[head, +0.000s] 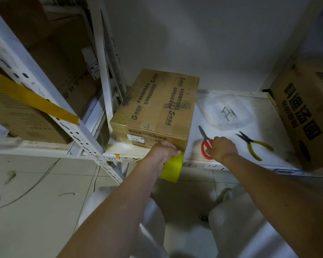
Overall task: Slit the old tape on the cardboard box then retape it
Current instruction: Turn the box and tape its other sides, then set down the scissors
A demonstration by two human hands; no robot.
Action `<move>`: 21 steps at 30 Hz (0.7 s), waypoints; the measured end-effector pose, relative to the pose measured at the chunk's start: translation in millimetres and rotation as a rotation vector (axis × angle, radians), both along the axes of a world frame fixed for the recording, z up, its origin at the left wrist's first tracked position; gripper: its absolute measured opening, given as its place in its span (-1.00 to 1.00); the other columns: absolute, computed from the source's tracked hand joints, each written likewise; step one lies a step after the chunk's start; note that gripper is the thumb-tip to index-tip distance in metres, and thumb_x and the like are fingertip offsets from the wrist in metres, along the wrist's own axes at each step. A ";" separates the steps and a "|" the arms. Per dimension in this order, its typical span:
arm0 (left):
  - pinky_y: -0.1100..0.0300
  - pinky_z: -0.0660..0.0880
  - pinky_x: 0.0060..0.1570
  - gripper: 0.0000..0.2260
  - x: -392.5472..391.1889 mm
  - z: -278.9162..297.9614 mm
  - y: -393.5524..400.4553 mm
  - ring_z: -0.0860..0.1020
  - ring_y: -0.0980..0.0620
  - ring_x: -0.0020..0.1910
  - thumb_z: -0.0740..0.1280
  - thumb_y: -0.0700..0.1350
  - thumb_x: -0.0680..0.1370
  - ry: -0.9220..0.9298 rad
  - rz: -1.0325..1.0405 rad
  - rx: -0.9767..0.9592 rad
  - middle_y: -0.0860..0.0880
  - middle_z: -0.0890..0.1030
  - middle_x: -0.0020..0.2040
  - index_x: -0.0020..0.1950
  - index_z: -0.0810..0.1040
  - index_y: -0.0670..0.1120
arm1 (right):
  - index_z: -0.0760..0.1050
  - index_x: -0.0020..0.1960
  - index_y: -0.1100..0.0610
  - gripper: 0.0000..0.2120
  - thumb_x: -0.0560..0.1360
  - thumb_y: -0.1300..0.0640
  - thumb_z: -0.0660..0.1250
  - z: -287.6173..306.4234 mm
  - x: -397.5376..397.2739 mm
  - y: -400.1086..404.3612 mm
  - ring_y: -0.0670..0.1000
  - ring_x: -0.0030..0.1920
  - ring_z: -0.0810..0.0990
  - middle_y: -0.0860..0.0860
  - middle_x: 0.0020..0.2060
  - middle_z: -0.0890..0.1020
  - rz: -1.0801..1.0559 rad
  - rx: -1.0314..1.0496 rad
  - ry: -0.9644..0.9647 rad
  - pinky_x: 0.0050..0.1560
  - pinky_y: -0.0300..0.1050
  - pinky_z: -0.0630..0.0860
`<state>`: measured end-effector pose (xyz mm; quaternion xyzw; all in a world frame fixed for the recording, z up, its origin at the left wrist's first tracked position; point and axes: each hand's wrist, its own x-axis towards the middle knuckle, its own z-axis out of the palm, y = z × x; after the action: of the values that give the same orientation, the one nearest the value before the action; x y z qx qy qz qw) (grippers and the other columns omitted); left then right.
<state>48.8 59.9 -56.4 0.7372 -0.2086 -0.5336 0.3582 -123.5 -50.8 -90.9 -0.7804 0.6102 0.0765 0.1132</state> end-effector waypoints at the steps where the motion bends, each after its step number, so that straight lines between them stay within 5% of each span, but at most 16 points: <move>1: -0.09 0.46 0.25 -0.84 1.1 -0.6 -0.6 0.55 -0.14 0.09 0.44 -0.28 0.45 -0.001 -0.001 0.001 -0.12 0.59 -0.08 -0.21 0.51 -0.07 | 0.50 0.07 0.20 -0.69 0.53 -0.05 0.30 -1.4 2.9 0.8 0.06 -0.10 0.59 0.07 -0.15 0.56 0.012 -0.022 0.018 -0.19 -0.18 0.43; 9: -0.09 0.42 0.29 -0.84 2.0 2.0 -0.4 0.52 -0.08 0.06 0.43 -0.27 0.46 0.010 -0.006 0.012 -0.03 0.57 -0.19 -0.23 0.51 -0.07 | 0.48 -0.07 0.10 -0.70 0.35 -0.06 0.45 13.1 2.9 -7.6 0.00 -0.18 0.57 -0.02 -0.28 0.54 0.032 0.164 0.133 -0.23 -0.18 0.46; 16: -0.09 0.40 0.30 -0.84 -0.5 9.9 3.1 0.53 -0.12 0.12 0.42 -0.30 0.47 0.019 -0.004 0.009 -0.04 0.56 -0.18 -0.23 0.50 -0.10 | 0.60 -0.17 0.18 -0.66 0.35 -0.11 0.51 31.3 -32.7 -20.8 -0.06 -0.31 0.61 0.02 -0.34 0.64 0.207 0.475 0.039 -0.17 -0.23 0.52; 21: -0.10 0.41 0.29 -0.86 -2.3 12.5 6.8 0.53 -0.12 0.12 0.43 -0.28 0.46 0.024 -0.001 0.000 -0.07 0.57 -0.15 -0.21 0.51 -0.10 | 0.59 -0.14 0.02 -0.78 0.46 -0.13 0.38 58.0 -50.4 -8.5 -0.14 -0.32 0.50 -0.08 -0.25 0.62 0.282 0.654 -0.109 -0.26 -0.28 0.40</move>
<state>46.5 66.7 -43.9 0.7308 -0.2046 -0.5425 0.3601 -173.9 -59.4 -32.9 -0.7823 0.4329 0.2410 0.3776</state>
